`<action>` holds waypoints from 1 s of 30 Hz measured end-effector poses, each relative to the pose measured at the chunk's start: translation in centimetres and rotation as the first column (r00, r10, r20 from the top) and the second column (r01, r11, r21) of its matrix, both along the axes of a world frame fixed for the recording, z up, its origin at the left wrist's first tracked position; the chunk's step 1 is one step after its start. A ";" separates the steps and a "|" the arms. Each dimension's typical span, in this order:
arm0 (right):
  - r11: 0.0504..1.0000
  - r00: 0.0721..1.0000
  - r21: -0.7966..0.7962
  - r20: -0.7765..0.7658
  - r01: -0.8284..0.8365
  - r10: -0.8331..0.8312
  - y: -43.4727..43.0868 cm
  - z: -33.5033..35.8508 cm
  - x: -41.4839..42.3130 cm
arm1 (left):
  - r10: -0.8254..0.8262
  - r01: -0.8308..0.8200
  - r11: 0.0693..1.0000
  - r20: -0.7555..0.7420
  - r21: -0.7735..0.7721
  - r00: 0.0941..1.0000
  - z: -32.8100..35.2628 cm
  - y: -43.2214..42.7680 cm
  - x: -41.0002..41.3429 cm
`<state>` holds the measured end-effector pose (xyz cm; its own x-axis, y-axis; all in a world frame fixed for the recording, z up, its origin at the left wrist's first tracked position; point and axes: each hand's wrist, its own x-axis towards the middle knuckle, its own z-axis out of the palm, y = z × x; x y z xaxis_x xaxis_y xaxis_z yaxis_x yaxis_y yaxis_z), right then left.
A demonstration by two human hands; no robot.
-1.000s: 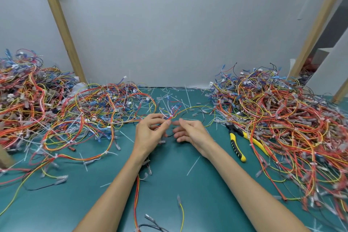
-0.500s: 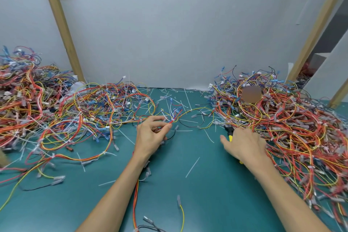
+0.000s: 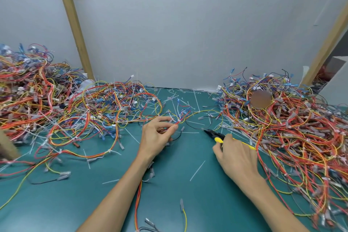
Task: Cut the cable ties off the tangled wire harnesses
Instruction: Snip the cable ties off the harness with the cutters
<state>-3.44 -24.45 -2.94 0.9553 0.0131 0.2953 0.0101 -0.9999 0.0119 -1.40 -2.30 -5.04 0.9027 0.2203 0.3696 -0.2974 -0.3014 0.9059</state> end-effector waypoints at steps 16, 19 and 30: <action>-0.398 0.874 0.903 0.054 0.165 0.483 -2.3 2.3 0.4 | 0.002 -0.002 0.999 0.002 0.051 1.000 0.1 -0.1 -0.3; -0.514 0.787 0.807 0.104 0.291 0.608 -2.5 2.3 0.3 | 0.010 -0.010 0.999 0.005 0.039 1.000 0.1 -0.1 -0.4; -0.521 0.803 0.770 0.018 0.369 0.596 -2.9 1.7 0.5 | 0.080 -0.079 0.996 0.031 -0.031 0.996 0.1 0.0 -0.3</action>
<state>-2.98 -27.36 -1.21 0.9101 0.3819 -0.1610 -0.3555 0.5195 -0.7770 -1.74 -2.28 -4.98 0.8698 0.3019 0.3902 -0.3026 -0.2983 0.9052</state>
